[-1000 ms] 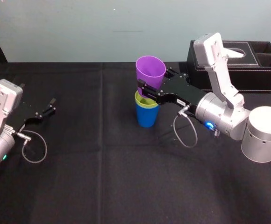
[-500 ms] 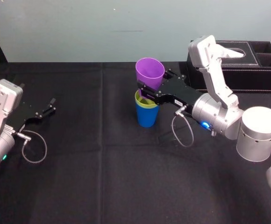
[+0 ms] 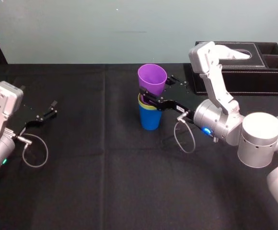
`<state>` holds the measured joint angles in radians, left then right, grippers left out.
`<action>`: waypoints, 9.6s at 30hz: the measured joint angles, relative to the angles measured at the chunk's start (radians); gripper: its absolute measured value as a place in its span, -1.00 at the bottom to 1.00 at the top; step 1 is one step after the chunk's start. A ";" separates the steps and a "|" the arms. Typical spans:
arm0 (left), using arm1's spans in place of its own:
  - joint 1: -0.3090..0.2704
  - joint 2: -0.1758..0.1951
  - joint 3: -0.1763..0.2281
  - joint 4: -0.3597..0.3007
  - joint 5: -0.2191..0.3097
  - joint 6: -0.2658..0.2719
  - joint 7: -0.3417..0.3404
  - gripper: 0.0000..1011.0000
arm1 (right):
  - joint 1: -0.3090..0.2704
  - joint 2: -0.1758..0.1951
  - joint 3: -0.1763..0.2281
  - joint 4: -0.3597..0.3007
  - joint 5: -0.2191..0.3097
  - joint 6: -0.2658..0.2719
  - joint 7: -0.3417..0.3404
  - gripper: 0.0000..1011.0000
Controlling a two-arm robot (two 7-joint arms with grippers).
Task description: Stack the three plastic cups sequentially using one hand.
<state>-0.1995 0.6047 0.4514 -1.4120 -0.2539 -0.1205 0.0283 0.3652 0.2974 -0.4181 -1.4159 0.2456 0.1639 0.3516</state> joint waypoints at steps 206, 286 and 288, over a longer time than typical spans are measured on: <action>0.000 0.000 0.000 0.000 0.000 0.000 0.000 1.00 | -0.144 0.013 0.188 0.069 -0.070 -0.083 -0.123 0.98; 0.000 0.000 0.000 0.000 0.000 0.000 0.000 1.00 | -0.144 0.013 0.188 0.069 -0.070 -0.083 -0.123 0.98; 0.000 0.000 0.000 0.000 0.000 0.000 0.000 1.00 | -0.144 0.013 0.188 0.069 -0.070 -0.083 -0.123 0.98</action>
<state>-0.1996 0.6047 0.4514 -1.4120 -0.2540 -0.1205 0.0283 0.2208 0.3100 -0.2296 -1.3465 0.1760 0.0808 0.2284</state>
